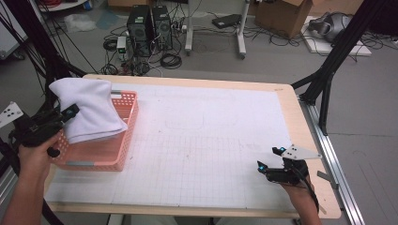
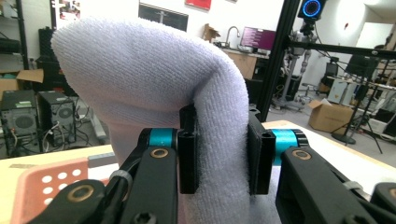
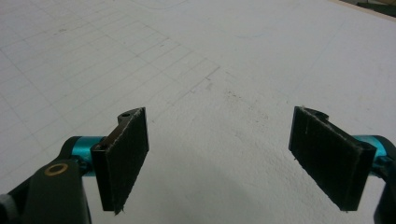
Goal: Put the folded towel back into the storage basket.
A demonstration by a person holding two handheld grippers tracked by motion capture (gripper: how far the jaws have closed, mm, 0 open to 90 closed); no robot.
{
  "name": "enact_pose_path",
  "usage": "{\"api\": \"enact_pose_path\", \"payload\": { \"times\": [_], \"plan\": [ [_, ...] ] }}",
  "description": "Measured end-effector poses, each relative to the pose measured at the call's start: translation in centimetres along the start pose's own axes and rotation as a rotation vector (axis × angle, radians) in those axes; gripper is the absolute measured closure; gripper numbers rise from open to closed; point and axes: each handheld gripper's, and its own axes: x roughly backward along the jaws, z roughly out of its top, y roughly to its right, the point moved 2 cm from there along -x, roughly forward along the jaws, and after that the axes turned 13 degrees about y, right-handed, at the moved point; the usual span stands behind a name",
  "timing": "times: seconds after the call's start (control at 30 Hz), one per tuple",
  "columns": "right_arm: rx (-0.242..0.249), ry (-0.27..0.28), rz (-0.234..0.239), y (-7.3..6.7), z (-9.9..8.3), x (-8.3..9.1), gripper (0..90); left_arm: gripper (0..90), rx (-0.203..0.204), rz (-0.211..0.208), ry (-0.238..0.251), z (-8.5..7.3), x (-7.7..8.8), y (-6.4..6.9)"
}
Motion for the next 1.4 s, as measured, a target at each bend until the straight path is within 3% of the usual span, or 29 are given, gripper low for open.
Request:
{"api": "enact_pose_path", "payload": {
  "times": [0.53, 0.87, 0.97, 1.1, 1.4],
  "plan": [
    [0.003, -0.002, 0.001, 0.0, 0.0, -0.1, 19.0, 70.4, 0.016, 0.014, -0.038, -1.6, 0.1, -0.3],
    [0.000, -0.003, 0.002, -0.1, 0.0, -0.1, 19.0, 70.3, 0.034, -0.021, -0.083, -3.3, -2.0, 0.5],
    [0.001, -0.001, 0.000, 0.0, -0.1, 0.0, 19.0, 70.3, 0.046, -0.008, -0.097, -3.8, -2.2, 0.3],
    [-0.002, -0.002, 0.001, -0.1, 0.0, 0.0, 19.0, 69.7, 0.057, 0.023, -0.160, -4.5, -2.1, -0.3],
    [0.001, -0.003, 0.002, -0.1, 0.0, 0.0, 19.0, 69.1, 0.068, 0.054, -0.207, -4.9, -2.3, -0.7]
  ]
}}
